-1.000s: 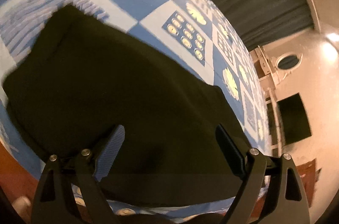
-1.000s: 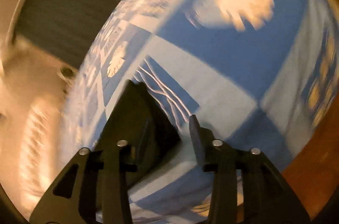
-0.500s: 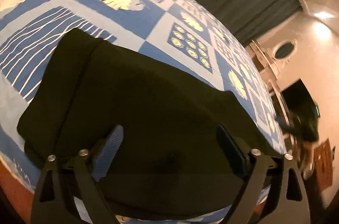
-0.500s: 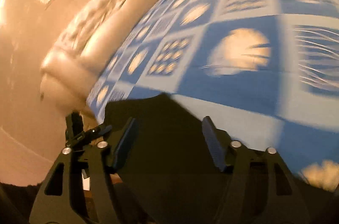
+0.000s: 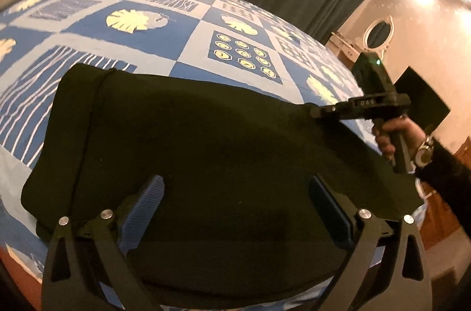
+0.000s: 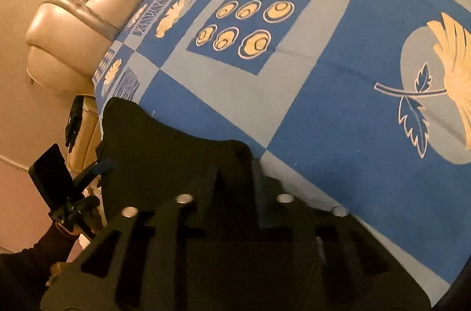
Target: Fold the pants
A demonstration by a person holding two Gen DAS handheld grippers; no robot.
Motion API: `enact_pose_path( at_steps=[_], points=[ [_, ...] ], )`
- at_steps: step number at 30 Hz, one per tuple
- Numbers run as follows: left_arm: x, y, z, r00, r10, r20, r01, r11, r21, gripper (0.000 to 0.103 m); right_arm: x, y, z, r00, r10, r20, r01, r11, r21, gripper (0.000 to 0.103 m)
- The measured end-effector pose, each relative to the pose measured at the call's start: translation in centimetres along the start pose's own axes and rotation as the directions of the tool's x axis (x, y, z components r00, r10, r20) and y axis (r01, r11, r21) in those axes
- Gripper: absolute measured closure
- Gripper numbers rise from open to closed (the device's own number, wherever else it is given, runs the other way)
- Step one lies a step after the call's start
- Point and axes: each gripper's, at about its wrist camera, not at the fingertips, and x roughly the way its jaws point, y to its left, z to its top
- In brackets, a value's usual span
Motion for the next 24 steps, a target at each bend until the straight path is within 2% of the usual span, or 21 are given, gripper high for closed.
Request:
enact_pose_path(
  at_steps=[2,7,10,13,14,15,18,20,24],
  points=[
    [0.1,-0.4,-0.2,1.0,0.024,0.008,-0.024,1.0,0.02,0.006,-0.5,-0.1,0.3,0.999,-0.015,0.029,0.015,1.0,-0.001,0.095],
    [0.4,-0.8,-0.4,0.998,0.058,0.005,-0.058,0.995,0.077,0.006,1.1,-1.5,0.5,1.0,-0.008,0.021,0.008,1.0,0.019,0.096],
    [0.5,-0.9,-0.4,0.998,0.061,-0.003,-0.06,0.995,0.085,0.006,0.9,-2.4,0.6,0.998,0.026,0.049,-0.029,0.998,0.064,0.09],
    [0.5,-0.9,-0.3,0.998,0.064,-0.008,-0.063,0.994,0.083,0.006,-0.7,-2.8,0.0,0.993,0.024,0.112,-0.034,0.995,0.093,0.072],
    [0.5,-0.9,-0.4,0.998,0.067,-0.01,-0.066,0.994,0.084,0.006,-1.5,-3.0,-0.3,0.99,0.007,0.141,-0.023,0.993,0.115,0.061],
    [0.5,-1.0,-0.3,0.997,0.071,-0.012,-0.07,0.994,0.087,0.006,-2.7,-3.5,-1.0,0.983,-0.005,0.185,-0.025,0.987,0.16,0.052],
    [0.7,-1.2,-0.2,0.995,0.093,-0.023,-0.09,0.991,0.101,0.006,-6.2,-4.5,-3.9,0.962,-0.009,0.273,-0.06,0.968,0.244,0.042],
    [0.8,-1.4,-0.1,0.994,0.107,-0.033,-0.103,0.99,0.099,0.006,-8.7,-4.6,-6.9,0.954,-0.051,0.296,-0.03,0.965,0.262,0.036],
    [1.0,-1.6,0.3,0.99,0.133,-0.05,-0.128,0.988,0.086,0.006,-13.1,-4.5,-13.9,0.936,-0.14,0.323,0.044,0.957,0.285,0.031]
  ],
)
